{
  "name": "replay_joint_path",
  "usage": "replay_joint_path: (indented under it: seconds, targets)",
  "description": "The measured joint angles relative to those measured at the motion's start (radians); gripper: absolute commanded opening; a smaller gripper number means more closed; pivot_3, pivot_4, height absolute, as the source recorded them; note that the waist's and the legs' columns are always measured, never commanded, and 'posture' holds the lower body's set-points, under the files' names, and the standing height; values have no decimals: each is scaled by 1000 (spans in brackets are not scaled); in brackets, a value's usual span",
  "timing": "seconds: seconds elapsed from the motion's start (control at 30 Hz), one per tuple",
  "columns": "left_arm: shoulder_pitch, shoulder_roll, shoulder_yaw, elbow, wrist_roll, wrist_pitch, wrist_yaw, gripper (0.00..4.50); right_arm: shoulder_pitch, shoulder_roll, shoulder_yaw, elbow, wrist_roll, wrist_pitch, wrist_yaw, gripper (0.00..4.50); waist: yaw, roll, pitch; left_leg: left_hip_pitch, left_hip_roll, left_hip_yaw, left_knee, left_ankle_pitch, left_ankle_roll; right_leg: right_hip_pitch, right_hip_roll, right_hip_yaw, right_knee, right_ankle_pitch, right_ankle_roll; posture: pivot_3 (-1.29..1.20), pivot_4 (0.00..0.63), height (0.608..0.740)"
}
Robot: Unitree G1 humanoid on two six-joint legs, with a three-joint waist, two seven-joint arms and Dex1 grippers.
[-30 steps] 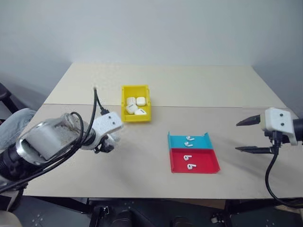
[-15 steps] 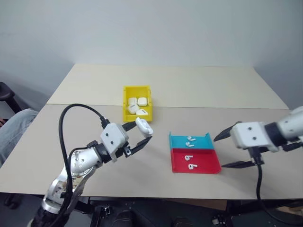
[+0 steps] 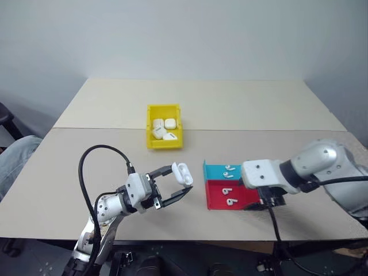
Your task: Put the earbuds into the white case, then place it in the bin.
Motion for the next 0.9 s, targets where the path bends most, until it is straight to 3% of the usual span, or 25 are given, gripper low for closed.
replay_joint_path:
  seconds: [0.13, 0.23, 0.53, 0.6, 0.9]
  targets:
    - [0, -1, 1, 6, 2, -11, -8, 2740, -23, 33, 64, 4, -36, 27, -16, 3366, 0, 0, 0, 0, 0, 0, 0, 0, 0, 0, 0, 0, 0, 0, 0, 0, 150, 740]
    - [0, -1, 1, 8, 4, -12, -5, 2740, -35, 48, 107, 19, -81, 26, -22, 2770, 0, 0, 0, 0, 0, 0, 0, 0, 0, 0, 0, 0, 0, 0, 0, 0, 150, 740]
    - [32, 1, -3, -8, 19, -11, 14, 2740, -39, 90, 205, 89, -201, -15, -31, 2770, -5, 0, 0, 0, 0, 0, 0, 0, 0, 0, 0, 0, 0, 0, 0, 0, 150, 740]
    - [32, 2, -3, -8, 20, -11, 15, 2740, -39, 104, 212, 104, -219, -25, -30, 2207, -6, 0, 0, 0, 0, 0, 0, 0, 0, -1, 0, 0, 0, 0, 0, 0, 150, 740]
    - [34, 6, -3, -17, 27, 2, 32, 2740, -39, 147, 218, 134, -286, -46, -30, 2207, -11, 0, 0, 0, 0, 0, 0, 0, 0, 0, 0, 0, 0, 0, 0, 0, 150, 740]
